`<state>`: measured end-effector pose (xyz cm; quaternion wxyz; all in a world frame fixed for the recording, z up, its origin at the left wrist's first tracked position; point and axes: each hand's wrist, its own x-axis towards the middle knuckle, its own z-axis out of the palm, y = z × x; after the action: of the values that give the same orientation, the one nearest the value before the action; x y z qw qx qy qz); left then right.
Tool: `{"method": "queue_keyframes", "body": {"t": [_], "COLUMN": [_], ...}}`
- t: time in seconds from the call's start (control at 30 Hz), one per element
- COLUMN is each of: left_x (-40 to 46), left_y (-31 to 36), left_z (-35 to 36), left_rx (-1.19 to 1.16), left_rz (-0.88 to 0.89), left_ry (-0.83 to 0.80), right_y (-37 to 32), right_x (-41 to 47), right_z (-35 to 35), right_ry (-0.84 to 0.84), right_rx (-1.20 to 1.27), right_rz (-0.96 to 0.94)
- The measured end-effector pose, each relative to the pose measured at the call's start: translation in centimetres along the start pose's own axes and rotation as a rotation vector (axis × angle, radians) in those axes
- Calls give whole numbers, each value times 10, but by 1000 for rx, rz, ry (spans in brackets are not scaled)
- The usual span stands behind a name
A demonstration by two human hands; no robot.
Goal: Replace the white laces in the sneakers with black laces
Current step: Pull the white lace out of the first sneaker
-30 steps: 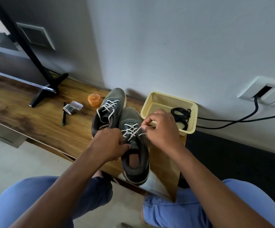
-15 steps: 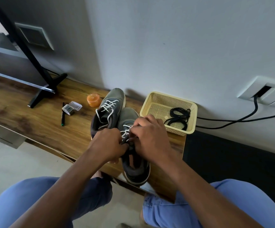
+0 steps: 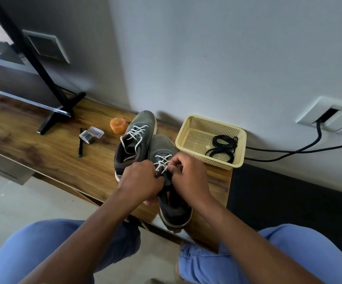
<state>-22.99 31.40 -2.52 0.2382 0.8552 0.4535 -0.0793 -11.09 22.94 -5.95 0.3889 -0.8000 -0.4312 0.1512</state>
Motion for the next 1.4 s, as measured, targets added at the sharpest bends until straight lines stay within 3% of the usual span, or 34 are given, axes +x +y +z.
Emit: {"method": "queue_keyframes", "body": {"t": [0.4,0.53,0.6,0.73,1.0,1.2,1.4], "left_x": [5,6,5,8,7,6,3], "left_y": [-2,-13,-16,-19,-13,-11,-6], "left_z": [4,9,9,8,7,7,9], "left_rx": [-39,-104,-55,78,58,65,74], "left_rz": [-35,-62,-60,-33,-11,-7,-7], "left_ry": [19,2,88,250,211,192,220], "right_y": [6,8,7,-1,0,4,9], "right_x": [-3,12,15,8,9,13,10], "right_z": [8,-13,-23,-20,-11,-7,-10], "right_ry": [-33,-263,-374,-378,-352,-374,-338], "right_rx": [85,68,-15,-223,-328,-296,-99], "right_rz": [-6,-27,-100,-339,-466,-429,-195]}}
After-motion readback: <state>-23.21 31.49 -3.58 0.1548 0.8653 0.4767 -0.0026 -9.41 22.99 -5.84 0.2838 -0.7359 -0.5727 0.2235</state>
